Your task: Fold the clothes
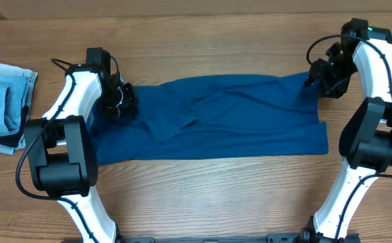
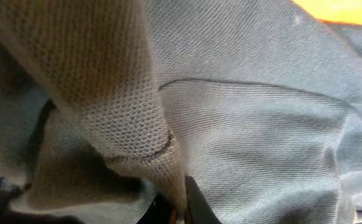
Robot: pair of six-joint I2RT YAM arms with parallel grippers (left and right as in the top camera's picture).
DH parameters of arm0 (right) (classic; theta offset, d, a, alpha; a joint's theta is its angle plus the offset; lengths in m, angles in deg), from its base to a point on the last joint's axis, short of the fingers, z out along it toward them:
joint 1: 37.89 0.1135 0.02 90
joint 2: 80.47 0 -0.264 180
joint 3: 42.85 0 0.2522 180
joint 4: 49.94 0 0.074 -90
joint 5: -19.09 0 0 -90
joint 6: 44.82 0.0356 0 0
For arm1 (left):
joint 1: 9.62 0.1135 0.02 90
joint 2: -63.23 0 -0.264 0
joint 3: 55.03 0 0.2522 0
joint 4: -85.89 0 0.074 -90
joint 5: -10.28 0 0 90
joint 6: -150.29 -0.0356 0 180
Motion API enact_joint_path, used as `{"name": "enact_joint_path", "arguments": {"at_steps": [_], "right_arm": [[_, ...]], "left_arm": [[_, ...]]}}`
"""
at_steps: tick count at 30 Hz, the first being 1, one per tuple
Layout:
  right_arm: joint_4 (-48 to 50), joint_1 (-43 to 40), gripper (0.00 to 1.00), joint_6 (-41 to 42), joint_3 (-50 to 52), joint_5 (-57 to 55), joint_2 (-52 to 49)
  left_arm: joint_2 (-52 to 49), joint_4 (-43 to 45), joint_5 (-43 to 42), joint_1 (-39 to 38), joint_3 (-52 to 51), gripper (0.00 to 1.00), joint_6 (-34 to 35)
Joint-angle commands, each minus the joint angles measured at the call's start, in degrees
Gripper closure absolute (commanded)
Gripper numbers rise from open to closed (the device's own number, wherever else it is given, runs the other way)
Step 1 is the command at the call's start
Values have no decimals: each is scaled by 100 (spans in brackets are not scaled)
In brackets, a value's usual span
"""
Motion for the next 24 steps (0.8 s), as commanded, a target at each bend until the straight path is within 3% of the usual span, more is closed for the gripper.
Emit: {"name": "enact_joint_path", "arguments": {"at_steps": [1, 8, 14, 20, 24], "right_arm": [[37, -15, 38, 2, 2, 50, 52], [173, -15, 38, 2, 2, 52, 52], [229, -15, 37, 0, 2, 52, 52], [343, -15, 33, 0, 4, 28, 50], [428, -24, 30, 0, 81, -658, 9]], "left_arm": [[247, -188, 63, 188, -22, 96, -162], [1027, -564, -264, 1202, 170, 96, -568], [1062, -651, -262, 1346, 170, 96, -811], [1062, -678, -260, 1346, 170, 85, -850], [1062, -678, -260, 1346, 170, 79, -874]]}}
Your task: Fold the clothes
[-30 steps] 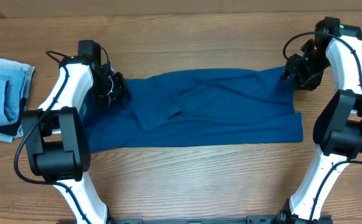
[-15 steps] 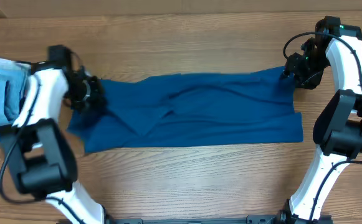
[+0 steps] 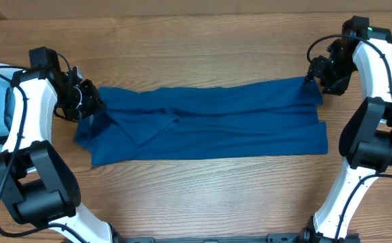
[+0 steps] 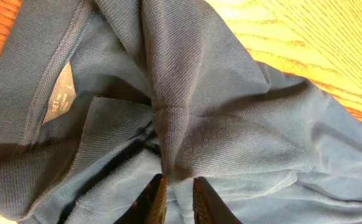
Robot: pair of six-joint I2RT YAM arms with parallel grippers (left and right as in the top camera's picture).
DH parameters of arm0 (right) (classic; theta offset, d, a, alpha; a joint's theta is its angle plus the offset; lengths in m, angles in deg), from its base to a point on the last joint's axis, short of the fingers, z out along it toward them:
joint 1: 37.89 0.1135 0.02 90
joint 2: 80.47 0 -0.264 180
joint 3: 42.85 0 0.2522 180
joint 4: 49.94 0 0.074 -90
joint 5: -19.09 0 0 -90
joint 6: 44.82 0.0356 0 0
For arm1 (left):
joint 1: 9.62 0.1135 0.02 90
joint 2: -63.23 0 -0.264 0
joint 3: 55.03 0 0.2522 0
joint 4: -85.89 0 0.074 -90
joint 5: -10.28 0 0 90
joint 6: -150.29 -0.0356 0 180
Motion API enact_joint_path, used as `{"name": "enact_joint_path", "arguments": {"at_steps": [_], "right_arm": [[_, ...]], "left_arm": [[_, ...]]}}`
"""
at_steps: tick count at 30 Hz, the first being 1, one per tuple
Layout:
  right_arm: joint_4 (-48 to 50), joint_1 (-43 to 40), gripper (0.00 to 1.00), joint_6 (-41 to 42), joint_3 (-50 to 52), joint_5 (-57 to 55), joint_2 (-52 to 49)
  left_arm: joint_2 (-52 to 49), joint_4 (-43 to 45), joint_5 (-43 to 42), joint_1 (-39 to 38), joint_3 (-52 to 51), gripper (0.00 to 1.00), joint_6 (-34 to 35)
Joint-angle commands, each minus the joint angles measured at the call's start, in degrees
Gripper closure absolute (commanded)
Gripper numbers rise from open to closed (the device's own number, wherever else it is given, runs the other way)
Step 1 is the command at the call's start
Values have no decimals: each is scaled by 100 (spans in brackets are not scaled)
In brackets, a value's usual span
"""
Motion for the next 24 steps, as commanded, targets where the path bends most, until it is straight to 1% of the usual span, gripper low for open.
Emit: {"name": "enact_joint_path", "arguments": {"at_steps": [1, 2, 3, 5, 6, 7, 8, 9, 11, 12, 15, 18, 21, 22, 24], "right_arm": [[146, -52, 30, -7, 149, -474, -11], [249, -98, 30, -7, 299, -452, -74], [278, -160, 33, -9, 415, -291, -162], [400, -225, 35, -195, 566, 205, -221], [474, -238, 38, -273, 629, 356, -221], [490, -247, 43, -284, 640, 420, -221], [483, -247, 55, -280, 638, 426, -219], [452, -249, 62, -280, 634, 442, -216], [376, -249, 83, -262, 614, 498, -214], [337, -256, 87, -262, 579, 584, -203], [308, -275, 93, -291, 442, 1128, 24], [306, -278, 96, -306, 391, 1143, 444], [258, -315, 96, -264, 391, 798, 723], [59, -350, 96, -258, 391, 461, 739], [-90, -396, 96, -229, 407, 232, 737]], "left_arm": [[61, -7, -42, -7, 103, 79, -138], [61, -17, -44, -7, 101, 79, -136], [61, -24, -42, -7, 101, 79, -136], [61, -31, -42, -7, 103, 78, -160], [61, -37, -42, -7, 103, 78, -160], [61, -42, -42, -7, 101, 78, -160], [61, -42, -42, -7, 101, 78, -160], [61, -39, -42, -7, 103, 78, -160], [61, -37, -39, -7, 101, 78, -188], [61, -39, -39, -7, 101, 77, -203], [61, -42, -42, -7, 101, 77, -264], [61, -42, -42, -7, 103, 77, -264], [61, -42, -42, -7, 101, 77, -262], [61, -39, -42, -7, 101, 77, -264], [61, -42, -42, -7, 103, 77, -264]]}}
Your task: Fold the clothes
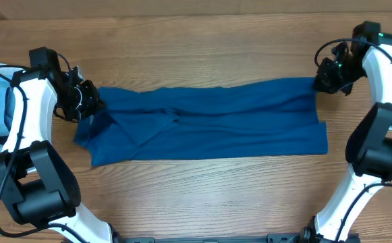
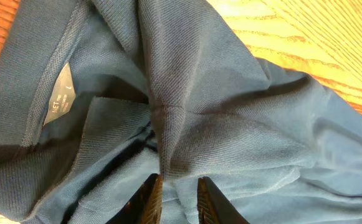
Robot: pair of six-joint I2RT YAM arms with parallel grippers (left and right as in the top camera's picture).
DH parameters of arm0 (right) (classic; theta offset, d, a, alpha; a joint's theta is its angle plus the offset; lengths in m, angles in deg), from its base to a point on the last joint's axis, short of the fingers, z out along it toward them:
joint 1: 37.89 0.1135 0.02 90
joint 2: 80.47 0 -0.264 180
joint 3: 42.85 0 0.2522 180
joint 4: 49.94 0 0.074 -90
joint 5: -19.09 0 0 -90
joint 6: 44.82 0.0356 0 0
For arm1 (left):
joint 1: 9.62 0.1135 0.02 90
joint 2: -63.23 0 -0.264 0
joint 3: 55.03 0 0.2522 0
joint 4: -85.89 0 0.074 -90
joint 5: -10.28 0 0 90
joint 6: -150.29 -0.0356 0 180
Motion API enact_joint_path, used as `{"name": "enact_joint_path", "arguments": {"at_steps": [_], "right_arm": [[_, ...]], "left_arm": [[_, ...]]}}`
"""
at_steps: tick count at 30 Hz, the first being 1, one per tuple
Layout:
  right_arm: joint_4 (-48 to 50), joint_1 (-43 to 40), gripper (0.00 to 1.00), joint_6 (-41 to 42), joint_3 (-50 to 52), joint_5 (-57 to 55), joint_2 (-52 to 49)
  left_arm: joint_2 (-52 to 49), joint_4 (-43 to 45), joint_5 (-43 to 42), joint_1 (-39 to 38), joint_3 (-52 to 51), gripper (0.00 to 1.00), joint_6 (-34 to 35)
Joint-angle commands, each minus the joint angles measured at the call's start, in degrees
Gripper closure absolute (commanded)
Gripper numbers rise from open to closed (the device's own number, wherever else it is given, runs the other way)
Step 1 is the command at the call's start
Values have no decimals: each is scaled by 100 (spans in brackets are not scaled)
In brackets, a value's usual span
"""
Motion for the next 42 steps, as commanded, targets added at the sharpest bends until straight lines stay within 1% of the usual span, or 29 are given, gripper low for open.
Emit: {"name": "enact_joint_path", "arguments": {"at_steps": [1, 3, 6, 7, 8, 9, 11, 12, 13, 15, 16, 18, 19, 21, 23, 25, 26, 28, 29, 30, 31, 32, 33, 34, 36, 37, 39, 42], "right_arm": [[-173, -131, 96, 111, -114, -667, 212], [-271, -160, 93, 157, -114, -1226, 212], [-326, -162, 86, 153, -111, -1346, 210], [-358, -162, 76, 153, -111, -1473, 210], [-374, -162, 69, 153, -111, -1572, 210], [-378, -162, 66, 151, -111, -1622, 210], [-389, -162, 43, 153, -111, -1622, 210], [-378, -162, 42, 153, -111, -1622, 210], [-354, -162, 44, 155, -114, -1615, 210], [-278, -160, 53, 345, -120, -1458, 212], [-236, -160, 59, 343, -120, -1137, 212], [-153, -144, 68, 151, -118, 221, 212], [-103, -90, 72, 87, -118, 658, 210], [35, 133, 80, 90, -116, 658, 210], [140, 400, 82, 90, -55, 658, 190], [247, 680, 82, 90, 118, 654, 144], [293, 789, 83, 92, 221, 651, 129], [507, 1095, 85, 133, 651, 640, 122], [590, 1191, 85, 133, 793, 640, 122], [686, 1276, 83, 131, 931, 640, 122], [710, 1327, 78, 131, 981, 640, 122], [708, 1370, 67, 129, 988, 640, 122], [728, 1399, 58, 129, 988, 640, 122], [737, 1401, 55, 131, 986, 643, 122], [741, 1401, 50, 131, 986, 643, 122], [739, 1401, 48, 131, 986, 643, 122], [730, 1399, 46, 131, 986, 640, 122], [728, 1401, 46, 131, 986, 640, 122]], "left_arm": [[61, -15, -44, -7, 103, 77, -111], [61, -17, -46, -7, 101, 77, -111], [61, -13, -46, -7, 101, 76, -111], [61, -15, -46, -7, 101, 76, -111], [61, -15, -46, -7, 101, 76, -111], [61, -15, -46, -7, 103, 76, -111], [61, 0, -46, -7, 103, 76, -111], [61, 4, -46, -7, 103, 76, -109], [61, 7, -61, -7, 103, 75, -111], [61, -31, -297, -26, 101, 72, -170], [61, -42, -404, -68, 101, 71, -306], [61, -55, -407, -188, 101, 71, -463], [61, -57, -407, -326, 101, 71, -603], [61, -59, -398, -649, 101, 71, -785], [55, -61, -103, -1117, 85, 69, -1080], [22, -66, 323, -1473, 37, 64, -1080], [-17, -63, 476, -1692, -31, 64, -1075], [-76, 125, 496, -2037, -348, 64, -1049], [-94, 229, 494, -2122, -494, 63, -1038], [-96, 337, 466, -2173, -638, 60, -979], [-96, 417, 409, -2214, -791, 56, -968], [-96, 426, 413, -2225, -879, 51, -968], [-96, 457, 433, -2225, -960, 46, -970], [-96, 518, 501, -2225, -1025, 40, -968], [-96, 680, 708, -2218, -1119, 34, -964], [-96, 796, 817, -2218, -1158, 34, -966], [-96, 988, 1069, -2218, -1185, 37, -966], [-96, 973, 1335, -2208, -1185, 38, -942]]}}
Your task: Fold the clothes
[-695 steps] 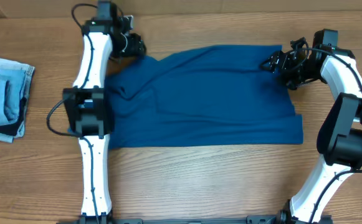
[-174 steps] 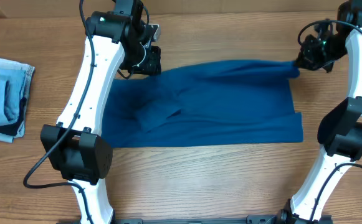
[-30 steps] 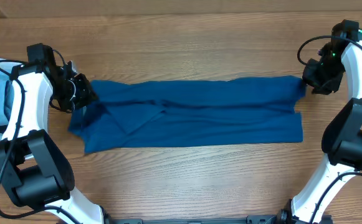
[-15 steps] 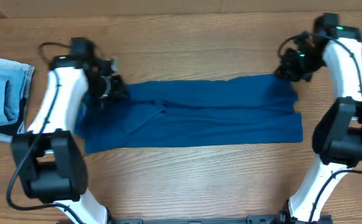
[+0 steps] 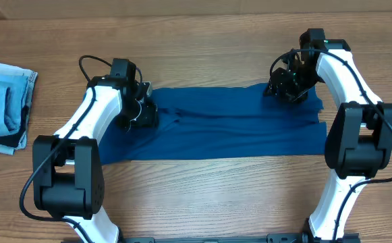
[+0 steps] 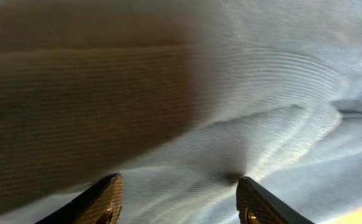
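Observation:
A dark blue shirt [image 5: 236,128] lies flat as a long strip across the middle of the wooden table [image 5: 196,47]. My left gripper [image 5: 140,112] sits low on the shirt's left part. In the left wrist view this gripper [image 6: 179,184] is open, its fingertips [image 6: 106,193] wide apart with blue knit right beneath and nothing pinched. My right gripper [image 5: 282,86] rests at the shirt's far edge toward the right end. Its fingers are hidden under the wrist, so whether it holds cloth does not show.
A stack of folded light blue denim [image 5: 3,104] sits at the table's left edge. Both arm bases stand at the near edge, left [image 5: 67,189] and right [image 5: 357,162] of the shirt.
My left gripper was shut on the collar end far to the left. It now stands open further right on the shirt. My right gripper has moved left along the far edge.
At first the shirt lay rumpled, with my left gripper shut on its left end and the right at the far right corner. Then the left end was out to the left and the shirt taut. Now the shirt lies flat, with both grippers further in and the left open.

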Robot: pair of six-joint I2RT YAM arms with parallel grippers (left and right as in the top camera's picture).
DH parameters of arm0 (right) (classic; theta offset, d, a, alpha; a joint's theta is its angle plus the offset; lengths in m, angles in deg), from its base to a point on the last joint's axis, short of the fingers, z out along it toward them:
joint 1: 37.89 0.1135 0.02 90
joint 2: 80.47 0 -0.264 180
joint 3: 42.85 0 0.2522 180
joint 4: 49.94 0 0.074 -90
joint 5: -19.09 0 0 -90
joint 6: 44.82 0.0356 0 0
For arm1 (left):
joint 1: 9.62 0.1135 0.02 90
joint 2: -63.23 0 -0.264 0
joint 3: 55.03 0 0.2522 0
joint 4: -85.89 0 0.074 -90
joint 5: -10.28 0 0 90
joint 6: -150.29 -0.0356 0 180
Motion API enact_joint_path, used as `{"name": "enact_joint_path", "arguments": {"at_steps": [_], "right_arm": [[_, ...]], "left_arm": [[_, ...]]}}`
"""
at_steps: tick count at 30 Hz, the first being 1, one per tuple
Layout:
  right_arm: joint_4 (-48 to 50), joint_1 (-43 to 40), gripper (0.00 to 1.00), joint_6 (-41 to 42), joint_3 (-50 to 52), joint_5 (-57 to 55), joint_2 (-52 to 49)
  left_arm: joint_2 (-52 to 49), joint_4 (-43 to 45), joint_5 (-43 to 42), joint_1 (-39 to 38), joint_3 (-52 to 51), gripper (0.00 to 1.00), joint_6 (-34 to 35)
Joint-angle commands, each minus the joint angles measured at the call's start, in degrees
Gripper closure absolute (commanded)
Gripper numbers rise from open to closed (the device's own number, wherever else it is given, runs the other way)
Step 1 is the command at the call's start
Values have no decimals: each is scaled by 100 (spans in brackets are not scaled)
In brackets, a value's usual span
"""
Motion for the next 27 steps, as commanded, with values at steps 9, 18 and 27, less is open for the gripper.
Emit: {"name": "enact_joint_path", "arguments": {"at_steps": [9, 18, 27], "right_arm": [[-44, -17, 46, -9, -4, 33, 26], [-68, -17, 46, -4, -4, 33, 26], [-46, -17, 46, -2, -4, 35, 26]], "left_arm": [[306, -516, -131, 649, -52, 43, 686], [339, 199, -951, 1561, -57, 25, 1058], [136, 431, -885, 1513, -57, 48, 1143]]}}
